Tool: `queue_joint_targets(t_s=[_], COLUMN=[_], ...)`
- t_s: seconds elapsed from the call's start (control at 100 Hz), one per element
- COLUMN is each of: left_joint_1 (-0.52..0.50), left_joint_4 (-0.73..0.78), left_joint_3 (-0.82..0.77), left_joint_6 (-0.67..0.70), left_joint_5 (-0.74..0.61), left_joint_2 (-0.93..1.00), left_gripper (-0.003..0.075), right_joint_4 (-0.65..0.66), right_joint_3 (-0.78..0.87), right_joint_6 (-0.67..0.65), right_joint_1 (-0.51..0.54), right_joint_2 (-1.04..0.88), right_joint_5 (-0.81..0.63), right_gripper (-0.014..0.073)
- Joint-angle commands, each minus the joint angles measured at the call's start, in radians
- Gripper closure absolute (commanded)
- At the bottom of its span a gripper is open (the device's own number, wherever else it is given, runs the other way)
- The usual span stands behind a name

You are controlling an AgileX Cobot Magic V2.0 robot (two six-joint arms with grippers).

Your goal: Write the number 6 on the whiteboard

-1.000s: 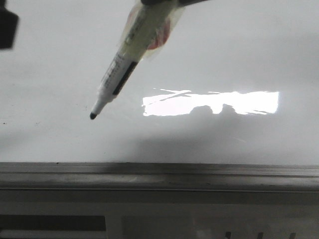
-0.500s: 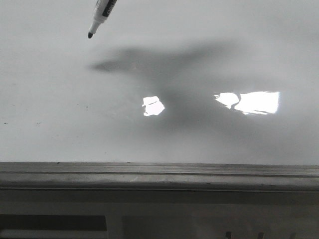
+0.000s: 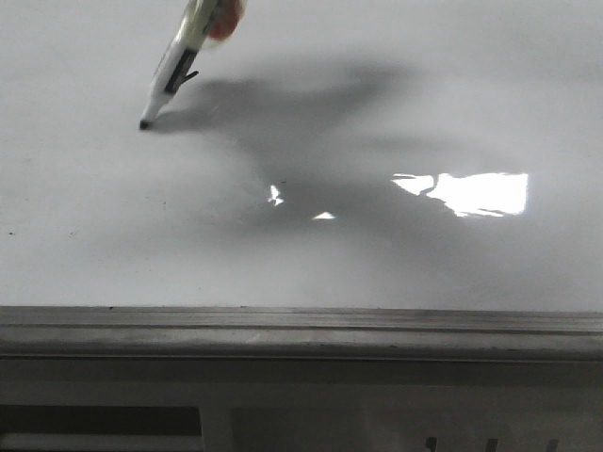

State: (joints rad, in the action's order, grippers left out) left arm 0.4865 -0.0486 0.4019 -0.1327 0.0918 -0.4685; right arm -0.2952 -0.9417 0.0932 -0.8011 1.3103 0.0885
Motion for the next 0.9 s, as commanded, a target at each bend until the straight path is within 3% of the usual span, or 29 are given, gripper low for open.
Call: queue_joint_targets(t_s=[0.0, 0.09, 0.34, 0.53, 0.76, 0.89], left_joint_1=[-0.002, -0.002, -0.002, -0.002, -0.001, 0.069], left_joint_4=[-0.012, -0.012, -0.012, -0.012, -0.014, -0.035], left_joint_3=[0.034, 0.034, 0.034, 0.034, 0.034, 0.034], left_joint_6=[0.010, 0.010, 0.010, 0.010, 0.010, 0.010], left_joint_5=[-0.066, -0.066, -0.062, -0.049, -0.026, 0.028], left_joint_2=[-0.002, -0.002, -0.002, -0.002, -0.002, -0.002], left_gripper=[0.0406, 0.0406, 0.0406, 0.0406, 0.0406, 0.0406], right_joint_4=[0.024, 0.033, 0.043, 0.053, 0.053, 0.053], right_joint_3=[0.020, 0.034, 0.020, -0.028, -0.030, -0.030], right_joint_6=[0.020, 0.020, 0.020, 0.024, 0.024, 0.026], right_joint_1=[-0.023, -0.026, 0.013, -0.054, -0.061, -0.115], right_joint_2=[-0.009, -0.034, -0.102, -0.022, -0.033, -0.062], right_joint_5=[0.018, 0.096, 0.016, 0.000, -0.011, 0.002], right_gripper=[0.0657, 0.0657, 0.0657, 0.0657, 0.0657, 0.0657])
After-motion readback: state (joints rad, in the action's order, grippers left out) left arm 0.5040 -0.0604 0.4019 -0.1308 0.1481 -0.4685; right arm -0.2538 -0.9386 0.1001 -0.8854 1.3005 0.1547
